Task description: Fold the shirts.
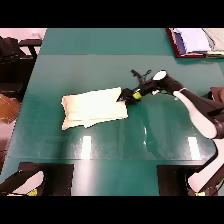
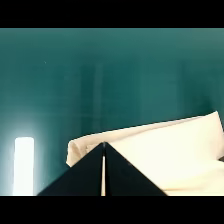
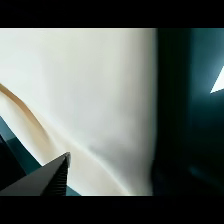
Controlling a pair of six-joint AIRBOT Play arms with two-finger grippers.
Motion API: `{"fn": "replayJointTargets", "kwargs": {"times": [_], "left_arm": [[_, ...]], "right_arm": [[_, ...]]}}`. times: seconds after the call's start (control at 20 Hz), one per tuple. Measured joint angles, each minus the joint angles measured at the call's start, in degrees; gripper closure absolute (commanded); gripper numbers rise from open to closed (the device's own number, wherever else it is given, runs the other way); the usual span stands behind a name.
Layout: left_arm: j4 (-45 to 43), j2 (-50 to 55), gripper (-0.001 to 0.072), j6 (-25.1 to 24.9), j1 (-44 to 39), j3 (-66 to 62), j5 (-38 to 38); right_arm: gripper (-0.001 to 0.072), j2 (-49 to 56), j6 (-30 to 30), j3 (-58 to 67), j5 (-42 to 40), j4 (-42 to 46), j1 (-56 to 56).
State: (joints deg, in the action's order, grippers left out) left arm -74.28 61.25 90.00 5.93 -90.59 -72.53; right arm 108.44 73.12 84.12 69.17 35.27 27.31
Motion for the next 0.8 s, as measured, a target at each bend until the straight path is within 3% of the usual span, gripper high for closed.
{"fn": "replayJointTargets", "kwargs": {"times": [0.1, 0.15, 0.45, 0.6, 0.8], "left_arm": [[0.6, 0.0, 0.0686, 0.0, 0.0, 0.1, -0.4], [0.9, 0.0, 0.0686, -0.1, -0.1, 0.1, -0.4], [1.9, 0.0, 0.0686, -1.4, -6.5, 0.2, -0.5], [2.1, 0.0, 0.0685, -1.7, -11.5, 0.2, -0.1], [2.1, 0.0, 0.0685, -1.8, -17.1, 0.2, 1.5]], "right_arm": [[0.0589, 2.7, 0.0, 3.1, 0.1, -0.1, 3.0], [0.068, 3.7, 0.0, 4.6, 0.1, -0.1, 4.3], [0.0697, 4.3, -0.2, 13.4, 1.2, -0.5, 3.8], [0.0697, 0.6, 0.2, 15.3, 1.7, 0.6, -2.3], [0.0697, -7.2, 3.3, 16.1, 3.7, 9.3, -15.0]]}}
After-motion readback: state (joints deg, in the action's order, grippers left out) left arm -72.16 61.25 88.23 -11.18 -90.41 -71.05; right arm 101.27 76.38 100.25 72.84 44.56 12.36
